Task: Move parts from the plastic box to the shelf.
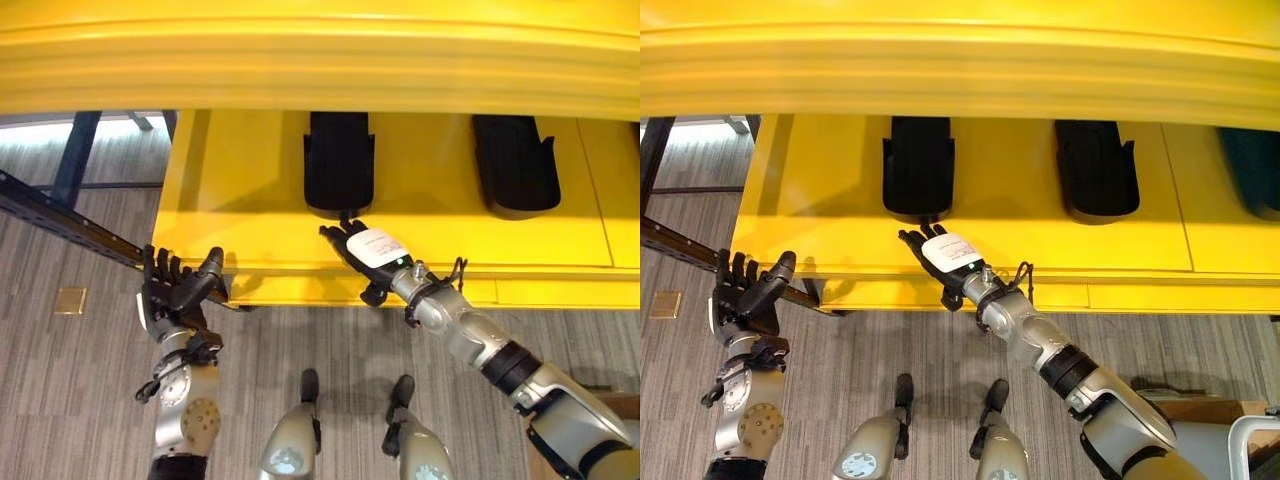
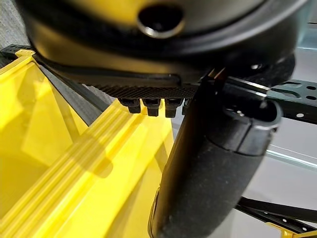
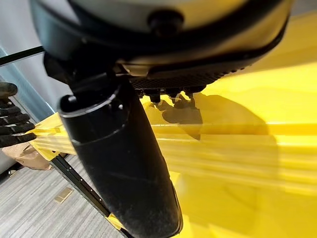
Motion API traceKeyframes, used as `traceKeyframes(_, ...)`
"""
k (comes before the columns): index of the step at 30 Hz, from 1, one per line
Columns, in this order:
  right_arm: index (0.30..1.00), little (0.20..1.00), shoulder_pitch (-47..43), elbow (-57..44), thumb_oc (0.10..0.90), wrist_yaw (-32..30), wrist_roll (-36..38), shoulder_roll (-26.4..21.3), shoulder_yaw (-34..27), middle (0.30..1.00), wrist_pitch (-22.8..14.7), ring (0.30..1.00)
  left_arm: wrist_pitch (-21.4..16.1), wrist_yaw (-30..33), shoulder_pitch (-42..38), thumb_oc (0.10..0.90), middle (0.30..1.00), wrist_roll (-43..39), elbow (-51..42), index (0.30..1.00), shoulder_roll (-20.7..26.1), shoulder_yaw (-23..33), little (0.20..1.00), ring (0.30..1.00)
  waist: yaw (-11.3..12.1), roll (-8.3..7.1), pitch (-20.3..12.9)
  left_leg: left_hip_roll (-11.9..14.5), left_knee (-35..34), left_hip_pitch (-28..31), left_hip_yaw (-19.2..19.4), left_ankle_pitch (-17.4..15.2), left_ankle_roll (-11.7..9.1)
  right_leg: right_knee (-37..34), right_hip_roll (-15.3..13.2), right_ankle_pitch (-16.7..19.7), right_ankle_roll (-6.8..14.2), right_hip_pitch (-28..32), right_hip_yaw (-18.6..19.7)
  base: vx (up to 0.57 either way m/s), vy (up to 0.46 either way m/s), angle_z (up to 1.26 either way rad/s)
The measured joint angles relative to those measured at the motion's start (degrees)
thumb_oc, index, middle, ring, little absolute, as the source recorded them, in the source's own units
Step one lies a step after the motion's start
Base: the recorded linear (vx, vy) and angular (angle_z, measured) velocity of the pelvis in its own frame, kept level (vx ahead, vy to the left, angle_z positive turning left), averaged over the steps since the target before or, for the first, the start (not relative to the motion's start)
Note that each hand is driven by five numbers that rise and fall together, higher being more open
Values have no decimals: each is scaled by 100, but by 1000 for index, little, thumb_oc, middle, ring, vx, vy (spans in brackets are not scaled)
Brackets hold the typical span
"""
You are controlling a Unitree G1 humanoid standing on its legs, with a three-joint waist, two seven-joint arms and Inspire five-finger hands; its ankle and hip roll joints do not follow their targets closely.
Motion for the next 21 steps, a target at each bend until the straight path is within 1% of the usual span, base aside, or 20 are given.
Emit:
traceKeyframes(1, 1000, 1000, 71, -174, 900, 0, 0, -110, -74, 1000, -9, 1000, 0, 25, -5, 900, 1000, 4, -7, 1000, 1, 7, 1000, 1000, 27, -5, 25, -1, 2, 1, 0, 0, 0, 6, -2, 0, 0, -1, 0, 0, 0, 0)
traceKeyframes(2, 1000, 1000, 283, -496, 900, -3, 3, -292, -295, 1000, -51, 1000, 1, 59, 5, 900, 1000, 8, -6, 1000, 2, 18, 1000, 1000, -1, -25, 43, -6, 5, 1, 3, -3, 5, 10, -4, -2, 2, -4, 2, 0, 0, 0)
traceKeyframes(4, 1000, 1000, 644, -980, 900, -21, 9, -482, -645, 1000, -69, 1000, 1, 64, 50, 900, 1000, 30, -43, 1000, 2, 57, 1000, 1000, 25, -46, 60, -8, 6, 5, 16, -11, 17, 12, -10, -5, 4, -4, 12, -7, -1, -2)
traceKeyframes(5, 1000, 1000, 908, -1292, 900, -26, 127, -634, -924, 1000, -93, 1000, 2, 66, 48, 900, 1000, 38, -65, 1000, 4, 71, 1000, 1000, -37, -69, 78, -15, 10, 18, 31, -15, 20, 15, -13, -5, 5, -4, 25, -8, -1, -4)
traceKeyframes(7, 1000, 1000, 1493, -1890, 900, -47, 307, -828, -1455, 1000, -133, 1000, 2, 65, 85, 900, 1000, 43, -118, 1000, 5, 104, 1000, 1000, -68, -89, 92, -19, 8, 32, 37, -19, 27, 20, -16, -6, 6, 5, 30, 10, -1, -3)
traceKeyframes(8, 1000, 1000, 1694, -2108, 900, -79, 414, -922, -1644, 1000, -162, 1000, 1, 78, 152, 900, 1000, 43, -123, 1000, 5, 220, 1000, 1000, -178, -130, 106, -21, 9, 67, 61, -27, 29, 29, -20, -7, 8, 17, 56, 24, -4, -8)
traceKeyframes(10, 1000, 1000, 2004, -2303, 900, -81, 611, -993, -1922, 1000, -207, 1000, 2, 82, 211, 900, 1000, 43, -128, 1000, 2, 262, 1000, 1000, -210, -132, 107, -22, -3, 109, 95, -28, 32, 38, -18, -8, 10, 32, 92, 23, -1, -12)
traceKeyframes(11, 1000, 1000, 2242, -2352, 900, -75, 896, -993, -2073, 1000, -207, 1000, 7, 80, 333, 900, 1000, 41, -121, 1000, 2, 301, 1000, 1000, -293, -132, 107, -21, -29, 231, 139, -43, 27, 35, -12, -14, 17, 111, 135, 32, -2, -15)
traceKeyframes(13, 1000, 1000, 2484, -2372, 900, -34, 1276, -966, -2216, 1000, -246, 1000, 20, 73, 392, 900, 1000, 41, -120, 1000, -8, 284, 1000, 1000, -322, -132, 107, -18, -44, 324, 182, -51, 32, 33, -11, -22, 28, 171, 167, 22, -4, -12)
traceKeyframes(14, 1000, 1000, 2810, -2393, 900, 6, 1757, -868, -2361, 1000, -256, 1000, 33, 41, 524, 900, 1000, 36, -123, 1000, -13, 246, 1000, 1000, -371, -132, 107, -16, -58, 449, 186, -72, 31, 24, -10, -45, 45, 294, 166, 24, -2, -8)
traceKeyframes(16, 1000, 1000, 2989, -2390, 900, 93, 2163, -843, -2406, 1000, -265, 1000, 54, 23, 581, 900, 1000, 34, -117, 1000, -23, 242, 1000, 1000, -491, -130, 105, -18, -40, 447, 213, -112, 52, 4, -15, -44, 48, 288, 186, 23, -4, -5)
traceKeyframes(18, 1000, 1000, 3254, -2372, 900, 215, 2999, -432, -2675, 1000, -284, 1000, 63, -89, 682, 900, 1000, -17, -154, 1000, -35, 185, 1000, 1000, -491, -121, 100, -17, -90, 536, 220, -76, 29, -26, -2, -21, 33, 364, 181, 5, 4, -2)
traceKeyframes(19, 1000, 1000, 3608, -2329, 900, 310, 3929, -97, -2707, 1000, -259, 1000, 78, -236, 930, 900, 1000, -35, -249, 1000, -46, 4, 1000, 1000, -564, -108, 77, -26, -150, 689, 237, -89, 38, -54, -4, -43, 55, 490, 203, 7, 5, -5)
traceKeyframes(20, 1000, 1000, 3751, -2299, 900, 377, 4281, 14, -2744, 1000, -258, 1000, 127, -296, 1016, 900, 1000, -38, -303, 1000, -37, -25, 1000, 1000, -586, -91, 45, -39, -188, 728, 241, -84, 39, -64, -11, -43, 56, 508, 207, -1, -6, -7)
traceKeyframes(21, 1000, 1000, 3836, -2294, 900, 412, 4484, 56, -2732, 1000, -237, 1000, 169, -376, 1079, 900, 1000, -39, -323, 1000, -36, -63, 1000, 1000, -578, -79, 11, -49, -211, 745, 248, -81, 40, -64, -17, -42, 58, 511, 230, 11, -2, -9)
